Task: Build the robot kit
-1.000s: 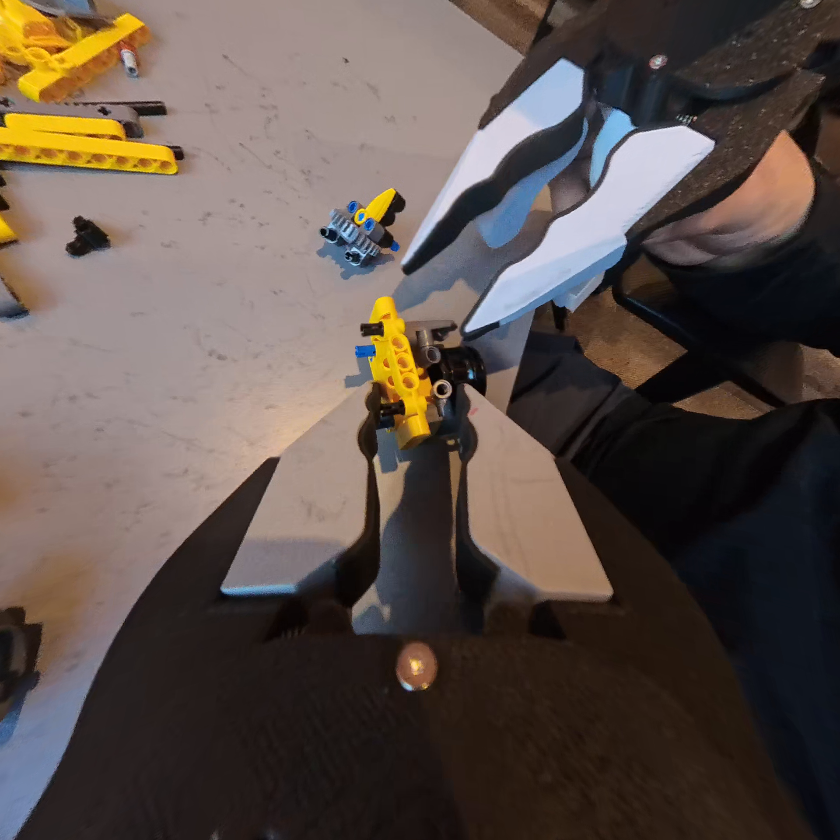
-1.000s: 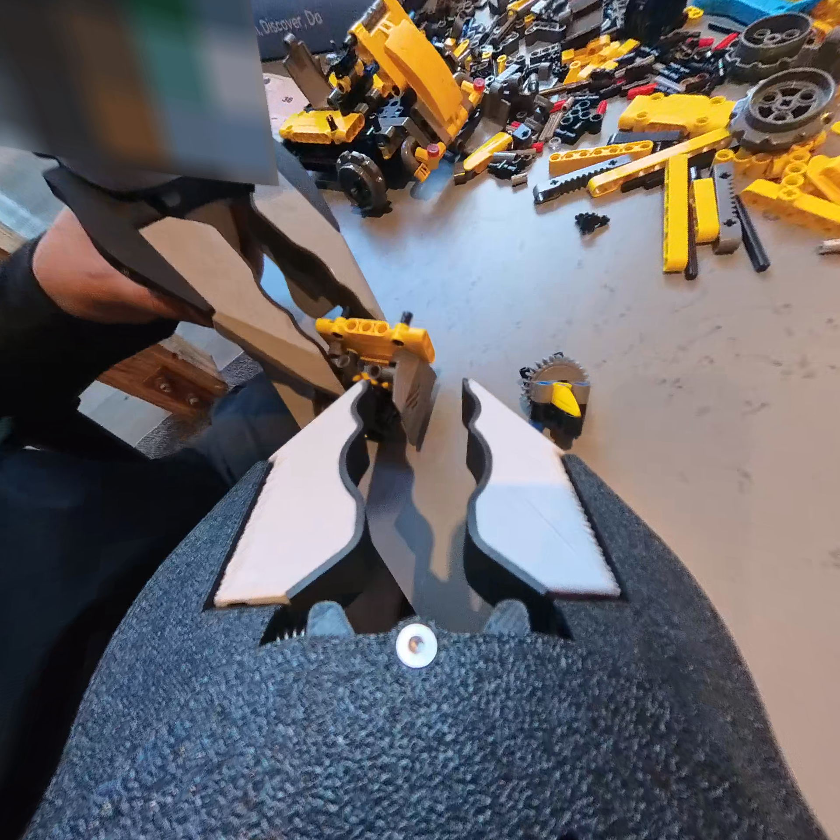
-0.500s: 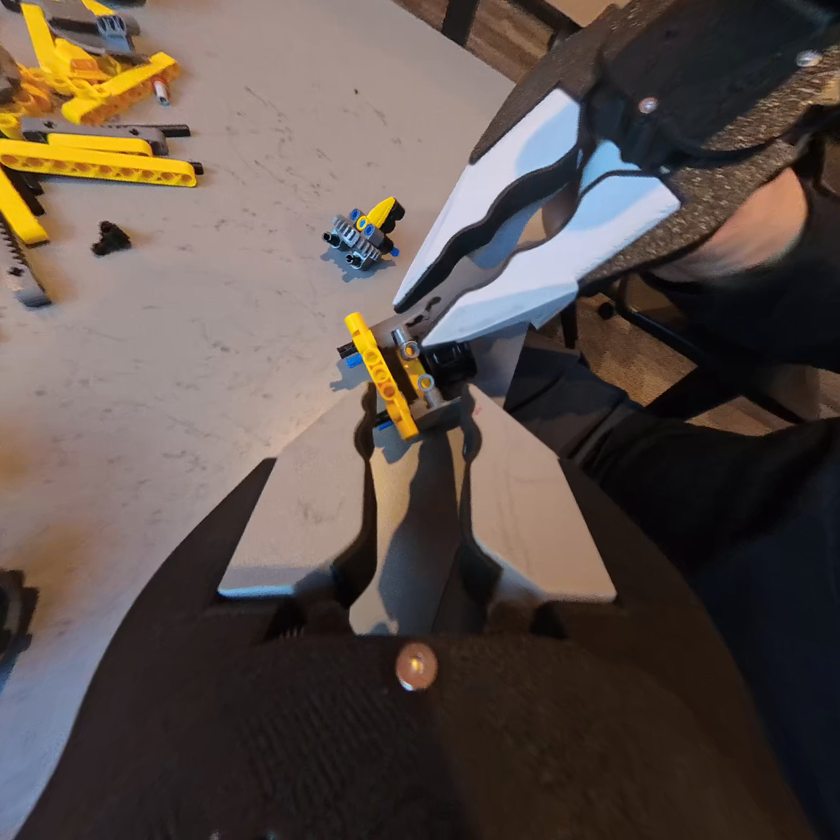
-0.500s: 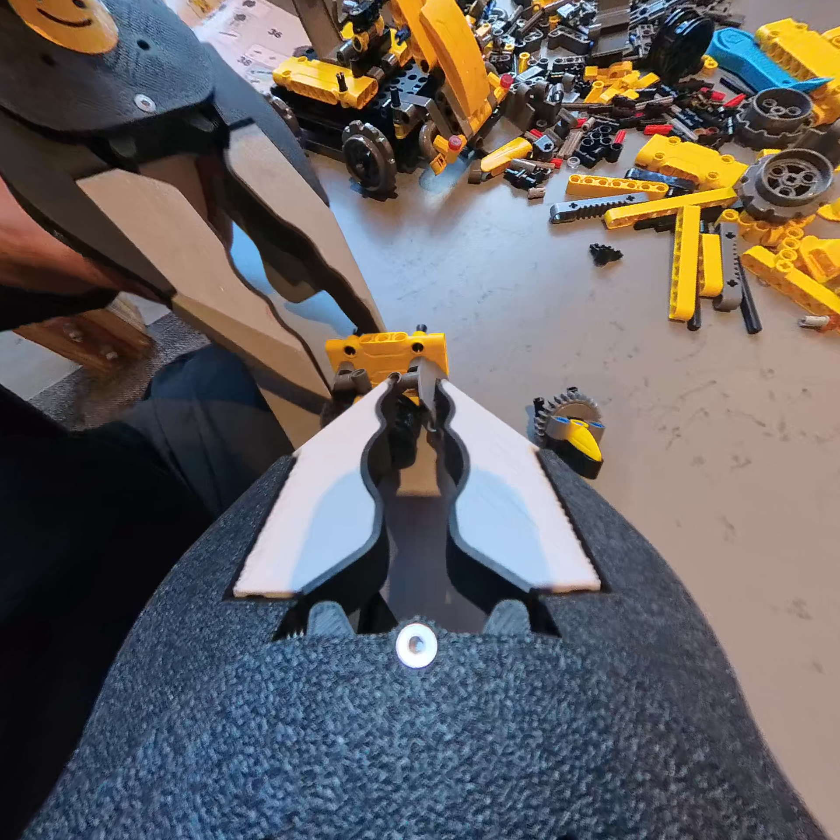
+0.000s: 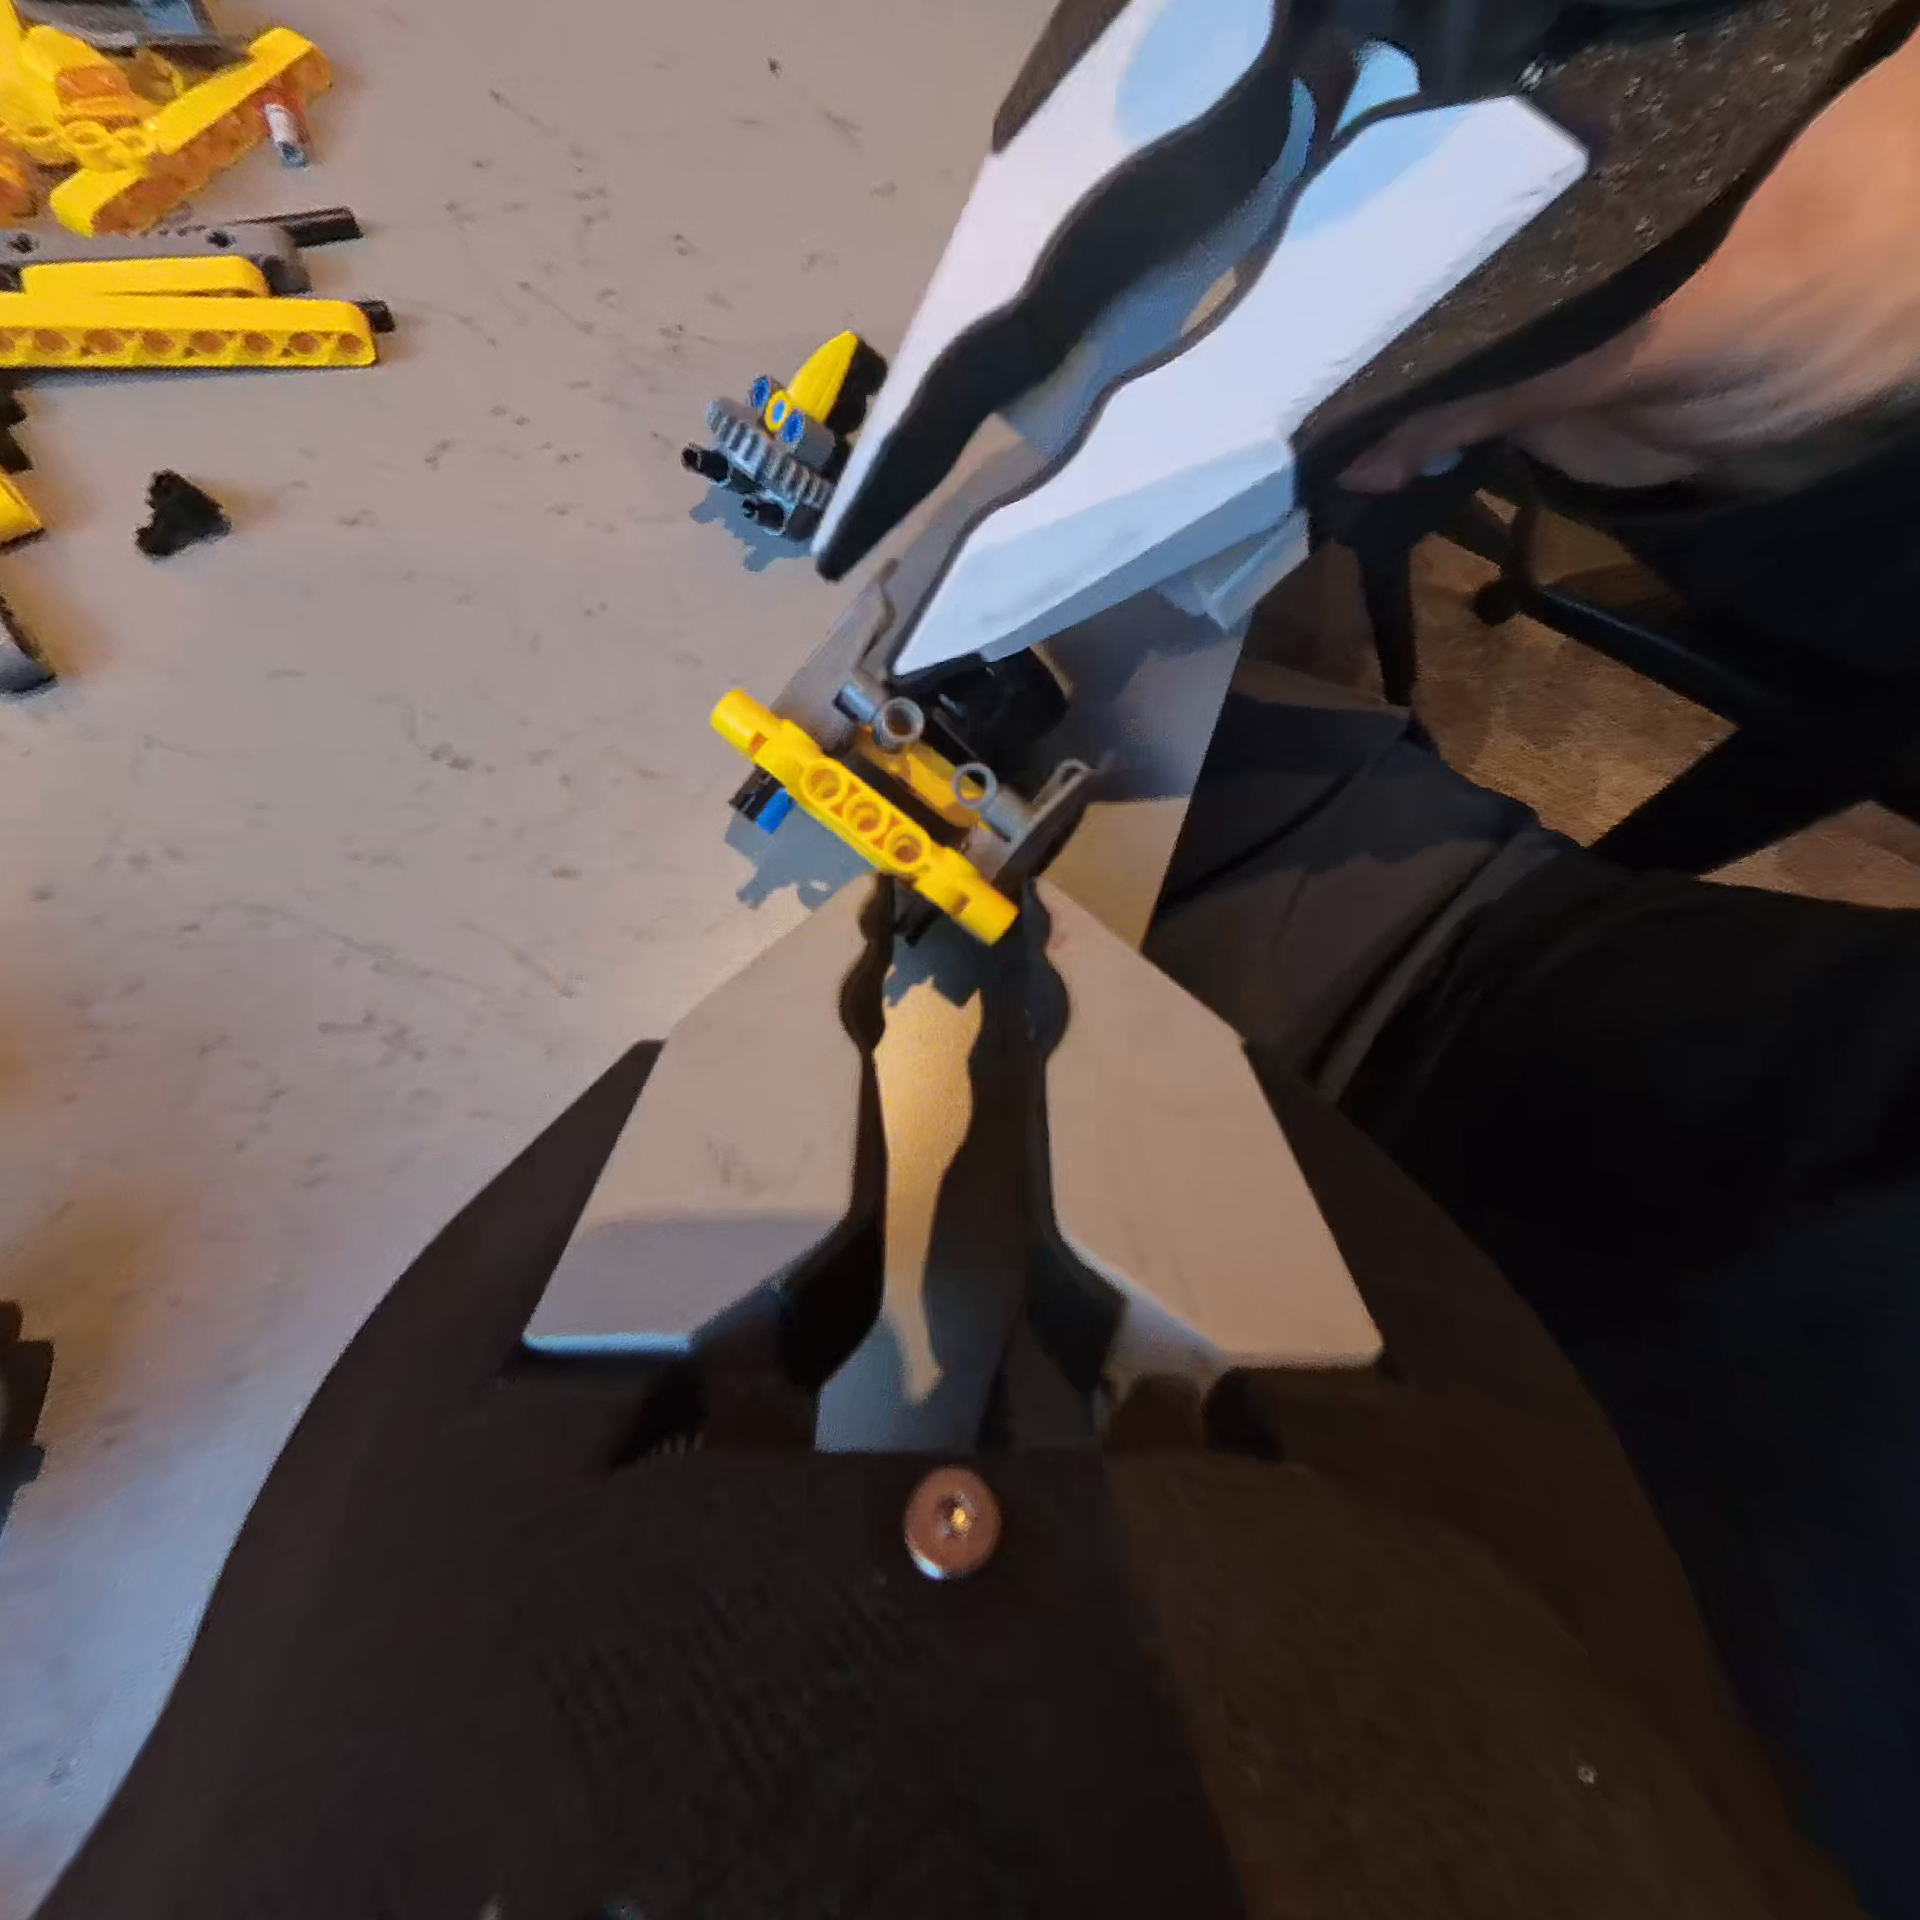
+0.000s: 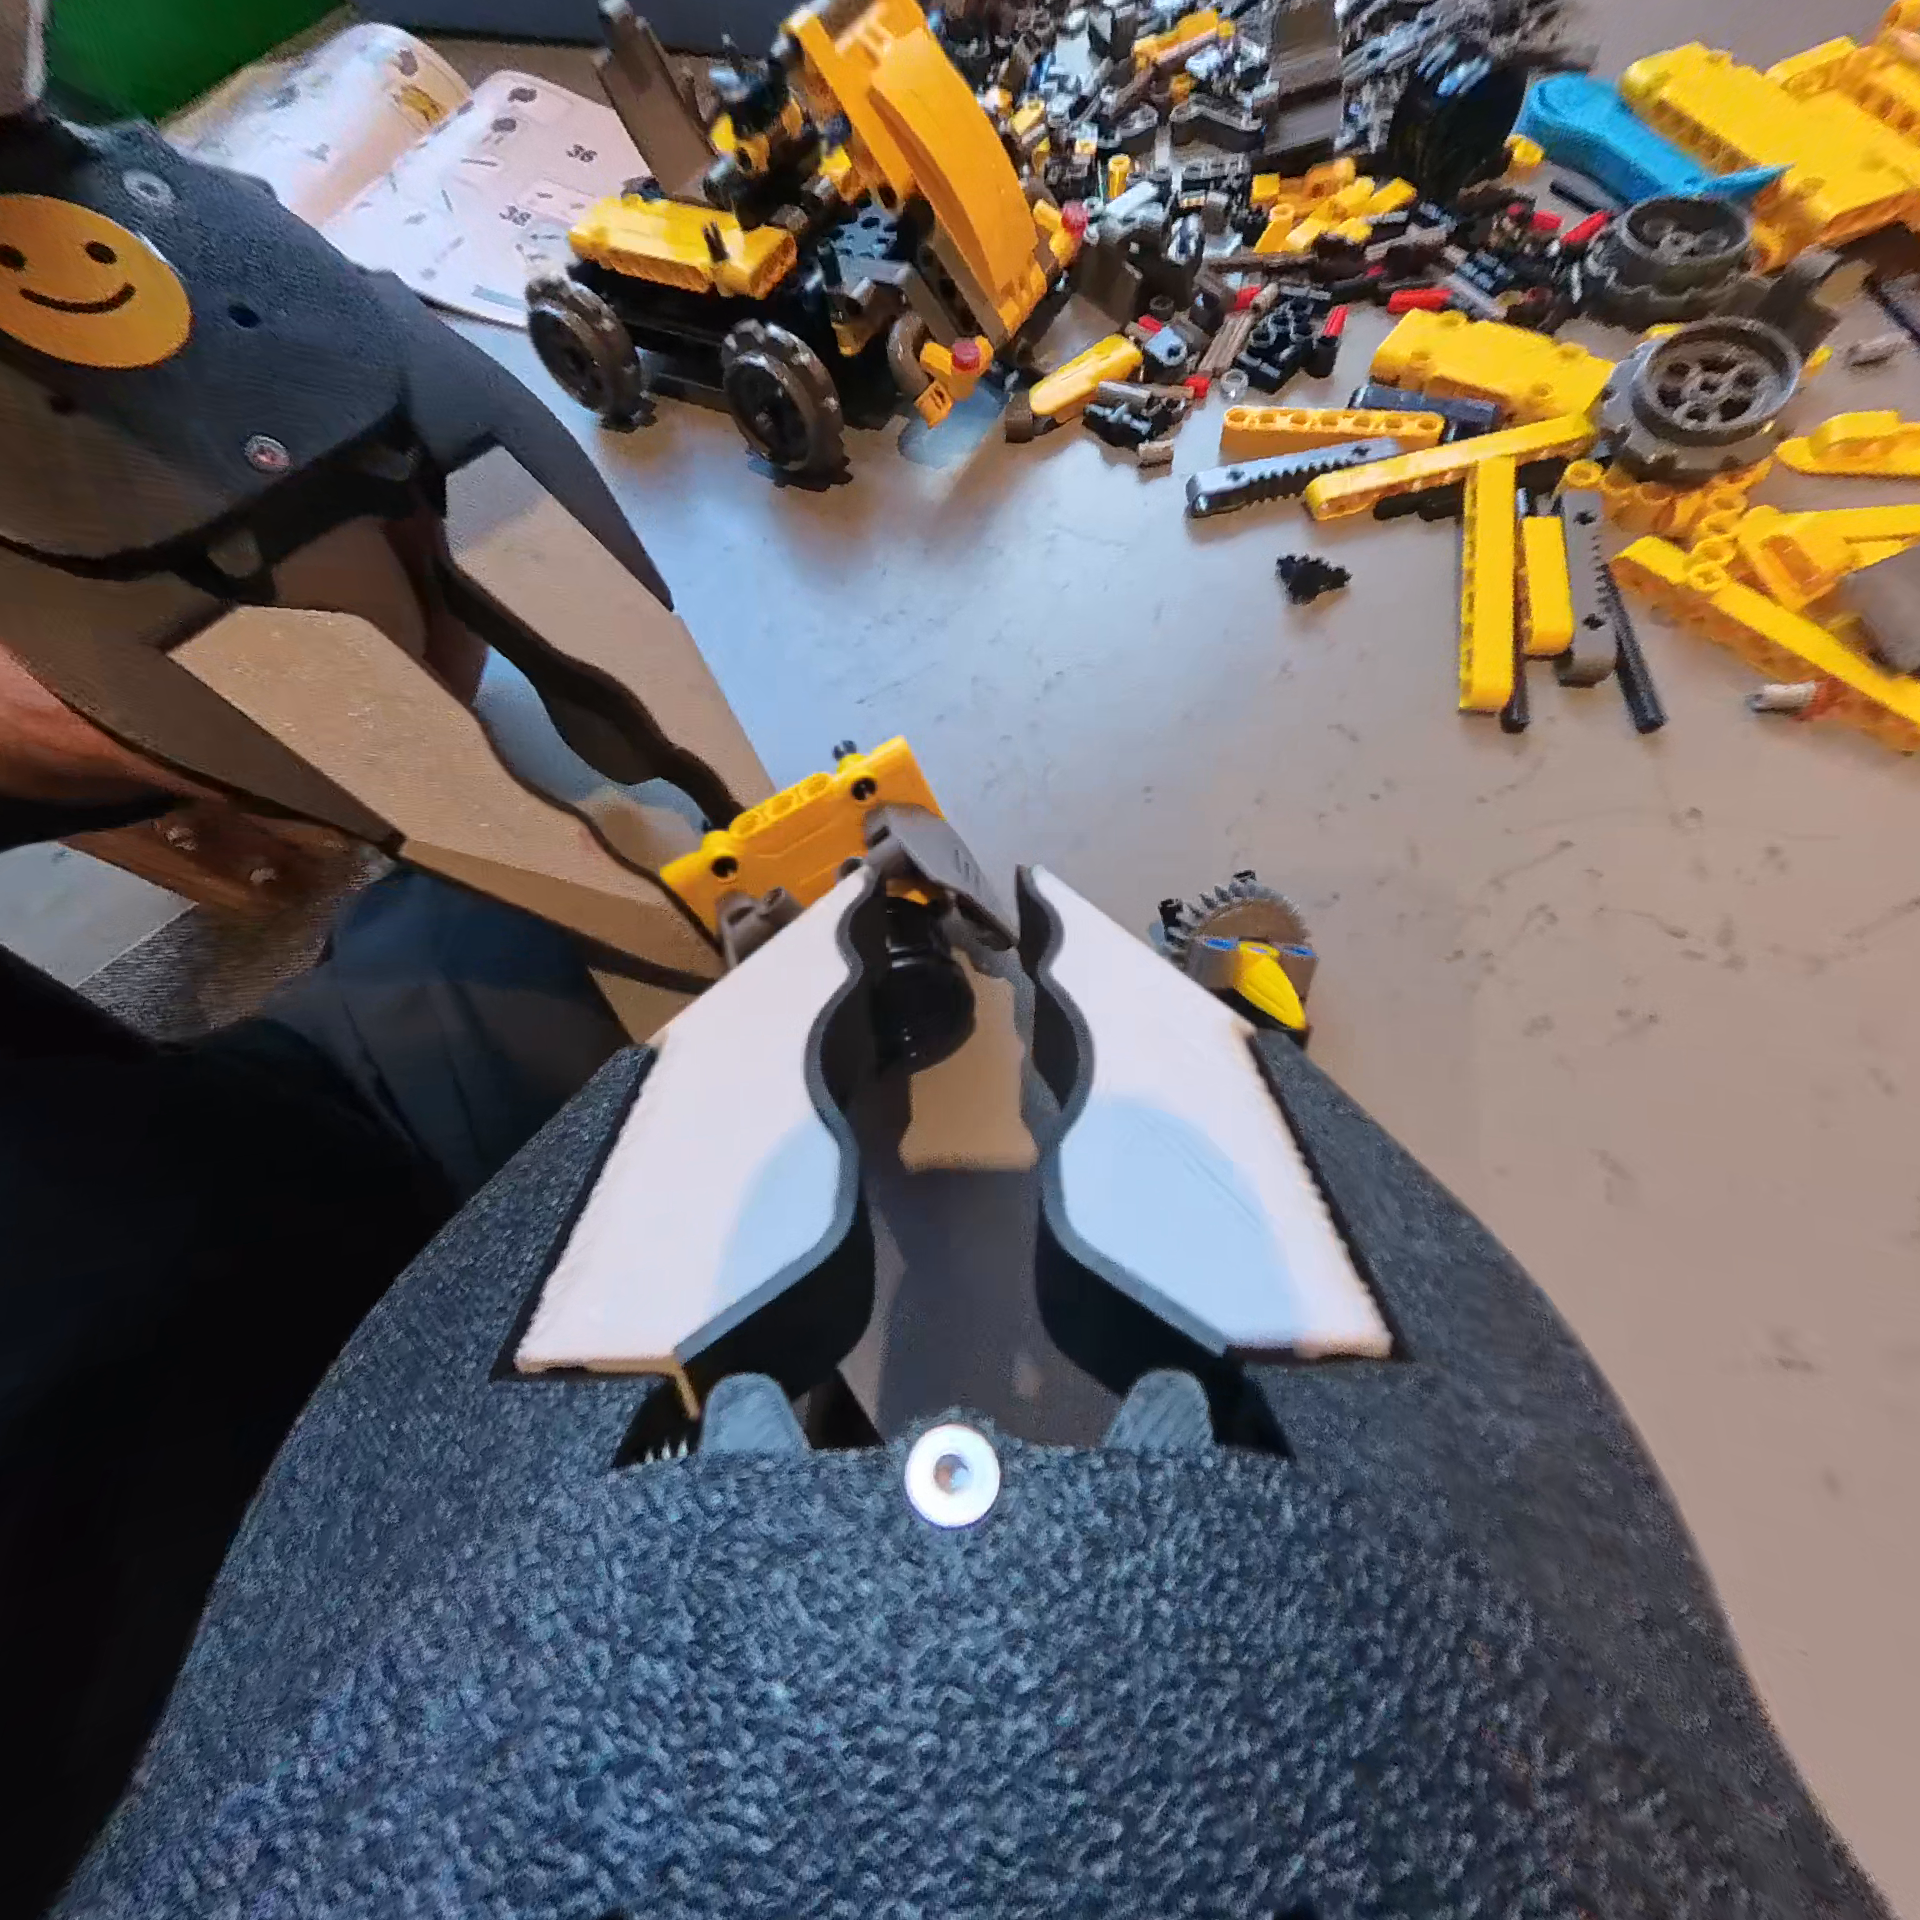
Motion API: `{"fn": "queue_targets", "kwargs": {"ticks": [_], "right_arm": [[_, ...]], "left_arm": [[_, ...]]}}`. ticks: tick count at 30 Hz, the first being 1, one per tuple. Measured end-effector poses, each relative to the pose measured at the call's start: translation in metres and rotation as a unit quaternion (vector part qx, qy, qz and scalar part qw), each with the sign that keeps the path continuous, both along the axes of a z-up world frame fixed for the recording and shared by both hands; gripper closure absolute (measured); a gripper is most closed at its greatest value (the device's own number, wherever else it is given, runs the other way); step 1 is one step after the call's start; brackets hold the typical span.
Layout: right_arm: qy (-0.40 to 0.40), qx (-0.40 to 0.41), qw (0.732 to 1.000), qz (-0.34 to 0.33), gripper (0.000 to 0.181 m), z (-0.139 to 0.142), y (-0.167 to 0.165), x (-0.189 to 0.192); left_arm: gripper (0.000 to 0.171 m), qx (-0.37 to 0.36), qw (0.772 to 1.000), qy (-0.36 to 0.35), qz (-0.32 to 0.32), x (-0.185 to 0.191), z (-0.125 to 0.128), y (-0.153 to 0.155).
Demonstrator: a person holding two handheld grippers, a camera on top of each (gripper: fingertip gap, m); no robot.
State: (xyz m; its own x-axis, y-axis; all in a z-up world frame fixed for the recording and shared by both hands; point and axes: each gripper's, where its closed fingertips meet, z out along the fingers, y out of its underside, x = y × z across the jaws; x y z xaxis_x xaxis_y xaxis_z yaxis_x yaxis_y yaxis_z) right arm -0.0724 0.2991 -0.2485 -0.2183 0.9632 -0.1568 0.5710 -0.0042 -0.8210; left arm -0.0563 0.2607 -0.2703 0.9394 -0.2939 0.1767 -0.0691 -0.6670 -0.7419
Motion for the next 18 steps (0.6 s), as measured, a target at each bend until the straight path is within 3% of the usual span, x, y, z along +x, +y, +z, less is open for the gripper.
{"fn": "queue_targets", "kwargs": {"ticks": [9,13,18], "right_arm": [[-0.023,0.101,0.991,0.090,0.155,-0.004,-0.008,0.003],[-0.055,0.177,0.970,0.155,0.158,-0.006,-0.011,0.006],[-0.099,0.224,0.951,0.189,0.159,-0.007,-0.012,0.008]], "left_arm": [[0.152,-0.008,0.999,-0.010,-0.039,0.010,0.000,0.002],[0.152,-0.004,0.998,0.026,-0.057,0.011,-0.001,0.002],[0.153,-0.002,0.996,0.069,-0.061,0.011,-0.002,0.001]]}}
